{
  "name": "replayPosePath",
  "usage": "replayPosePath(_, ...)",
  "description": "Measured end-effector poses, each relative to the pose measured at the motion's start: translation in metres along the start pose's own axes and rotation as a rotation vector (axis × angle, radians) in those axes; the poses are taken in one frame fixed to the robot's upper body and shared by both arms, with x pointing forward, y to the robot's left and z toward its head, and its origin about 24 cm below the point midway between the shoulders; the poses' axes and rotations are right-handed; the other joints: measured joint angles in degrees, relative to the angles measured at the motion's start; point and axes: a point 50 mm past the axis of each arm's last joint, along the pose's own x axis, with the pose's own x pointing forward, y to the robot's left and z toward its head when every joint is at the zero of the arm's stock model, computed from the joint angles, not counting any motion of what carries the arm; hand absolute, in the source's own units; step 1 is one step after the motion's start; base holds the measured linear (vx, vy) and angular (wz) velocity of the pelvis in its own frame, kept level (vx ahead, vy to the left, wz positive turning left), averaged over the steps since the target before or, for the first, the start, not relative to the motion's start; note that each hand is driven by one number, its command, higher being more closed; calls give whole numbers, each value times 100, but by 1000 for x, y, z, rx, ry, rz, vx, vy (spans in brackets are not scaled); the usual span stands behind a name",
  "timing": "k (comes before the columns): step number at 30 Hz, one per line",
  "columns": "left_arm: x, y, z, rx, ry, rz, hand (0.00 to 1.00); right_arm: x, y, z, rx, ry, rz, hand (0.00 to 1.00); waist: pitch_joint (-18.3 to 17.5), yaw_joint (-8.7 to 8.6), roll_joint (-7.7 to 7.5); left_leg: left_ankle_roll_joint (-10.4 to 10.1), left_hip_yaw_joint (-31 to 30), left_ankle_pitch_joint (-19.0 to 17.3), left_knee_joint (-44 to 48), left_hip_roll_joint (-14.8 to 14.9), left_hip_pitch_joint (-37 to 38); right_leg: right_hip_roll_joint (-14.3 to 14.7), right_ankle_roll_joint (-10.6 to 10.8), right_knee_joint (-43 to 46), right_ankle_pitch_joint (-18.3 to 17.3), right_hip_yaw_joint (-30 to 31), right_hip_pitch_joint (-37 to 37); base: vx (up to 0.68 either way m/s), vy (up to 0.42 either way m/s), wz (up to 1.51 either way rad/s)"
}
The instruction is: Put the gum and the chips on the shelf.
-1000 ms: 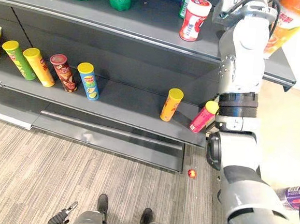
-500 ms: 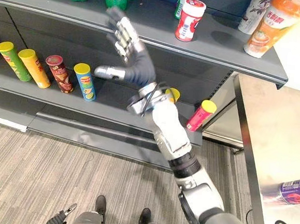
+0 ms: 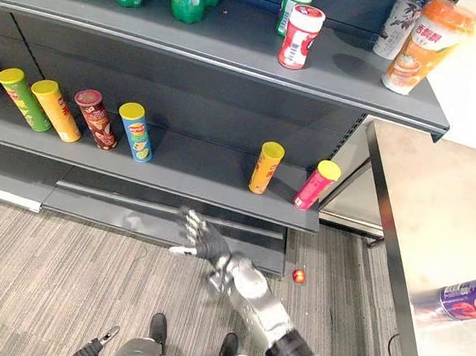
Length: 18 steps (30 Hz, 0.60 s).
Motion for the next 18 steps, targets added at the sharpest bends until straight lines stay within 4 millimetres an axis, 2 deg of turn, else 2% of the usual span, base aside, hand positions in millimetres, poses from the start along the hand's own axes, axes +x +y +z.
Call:
replayPosePath(1, 0, 0, -1, 5, 2, 1, 0, -8, -10, -13, 10, 42, -63, 0, 17, -32, 37, -6, 0, -4, 0, -4, -2, -3, 0, -3, -1, 1, 0, 51, 9, 0)
replayPosePath(2, 0, 0, -1, 6, 2, 1, 0, -10, -15, -18, 24, 55, -97, 0, 16, -43, 40, -9, 2, -6, 0, -5, -1, -4, 1, -3, -1, 4, -1, 44, 5, -3)
replayPosePath(4, 0, 0, -1, 5, 3, 0, 0, -25, -36, -34, 44, 107, -238, 0, 12, -82, 52, -21, 24, -14, 0, -6, 1, -4, -2, -3, -3, 37, -12, 44, 2, -6)
replayPosePath(8, 0, -3, -2, 2, 5, -1, 0, -44, -61, -52, 18, 191, -403, 0, -27, -88, 141, -25, 114, -46, 1, -6, -3, -4, -1, 1, -2, 121, -70, 46, 3, -11)
replayPosePath(13, -1, -9, -5, 0, -4, -2, 0, -70, -83, -78, 9, 301, -556, 0, -79, -88, 288, -27, 122, -87, 1, -15, 23, -10, 31, 4, -9, 120, -49, 64, 3, -1)
replayPosePath(18, -2, -13, -6, 28, -13, -17, 0, -108, -101, -112, 141, 427, -736, 0, -77, -94, 383, -29, 115, -148, 0, -37, 162, -29, 63, 8, -69, 111, 88, 53, 5, 0)
